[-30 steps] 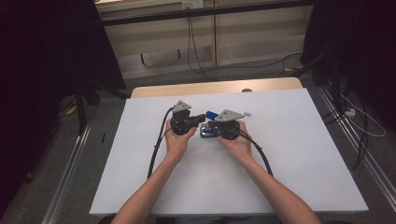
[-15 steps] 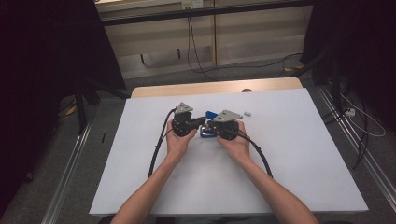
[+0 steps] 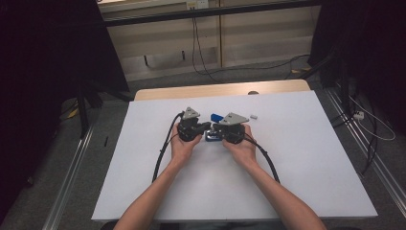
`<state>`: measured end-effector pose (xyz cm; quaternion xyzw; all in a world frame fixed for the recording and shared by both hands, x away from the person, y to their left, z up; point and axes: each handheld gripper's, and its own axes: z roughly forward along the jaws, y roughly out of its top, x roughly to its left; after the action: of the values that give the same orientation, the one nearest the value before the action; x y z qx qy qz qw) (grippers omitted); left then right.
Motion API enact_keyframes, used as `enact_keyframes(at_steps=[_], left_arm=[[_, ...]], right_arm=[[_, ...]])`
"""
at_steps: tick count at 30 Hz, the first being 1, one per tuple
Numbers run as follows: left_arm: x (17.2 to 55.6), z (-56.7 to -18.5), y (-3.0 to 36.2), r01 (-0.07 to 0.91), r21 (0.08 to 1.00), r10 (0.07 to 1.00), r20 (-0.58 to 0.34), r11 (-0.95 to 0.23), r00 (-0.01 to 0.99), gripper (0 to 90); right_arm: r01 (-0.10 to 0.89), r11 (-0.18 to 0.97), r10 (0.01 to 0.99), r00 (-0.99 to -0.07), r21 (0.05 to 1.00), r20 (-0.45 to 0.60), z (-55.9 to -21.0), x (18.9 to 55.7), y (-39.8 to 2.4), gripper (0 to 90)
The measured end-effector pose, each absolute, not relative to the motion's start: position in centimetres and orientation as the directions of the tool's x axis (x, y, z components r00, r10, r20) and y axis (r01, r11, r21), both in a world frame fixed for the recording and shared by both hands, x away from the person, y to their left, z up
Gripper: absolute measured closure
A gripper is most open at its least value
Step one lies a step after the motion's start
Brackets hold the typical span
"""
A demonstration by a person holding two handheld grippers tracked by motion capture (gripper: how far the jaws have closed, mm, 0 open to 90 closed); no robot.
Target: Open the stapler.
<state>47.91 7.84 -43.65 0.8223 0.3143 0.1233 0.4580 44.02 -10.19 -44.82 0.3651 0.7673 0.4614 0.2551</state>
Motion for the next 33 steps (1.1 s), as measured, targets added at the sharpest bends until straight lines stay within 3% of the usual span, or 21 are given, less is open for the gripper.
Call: enact_keyframes(at_steps=[33], left_arm=[[47.9, -45.0, 8.1, 0.411, 0.839, 0.627, -0.111, -0.357, 0.771, 90.0]], right_arm=[[0.315, 0.262, 0.826, -0.562, 0.912, -0.043, -44.6, 44.2, -10.0, 90.0]])
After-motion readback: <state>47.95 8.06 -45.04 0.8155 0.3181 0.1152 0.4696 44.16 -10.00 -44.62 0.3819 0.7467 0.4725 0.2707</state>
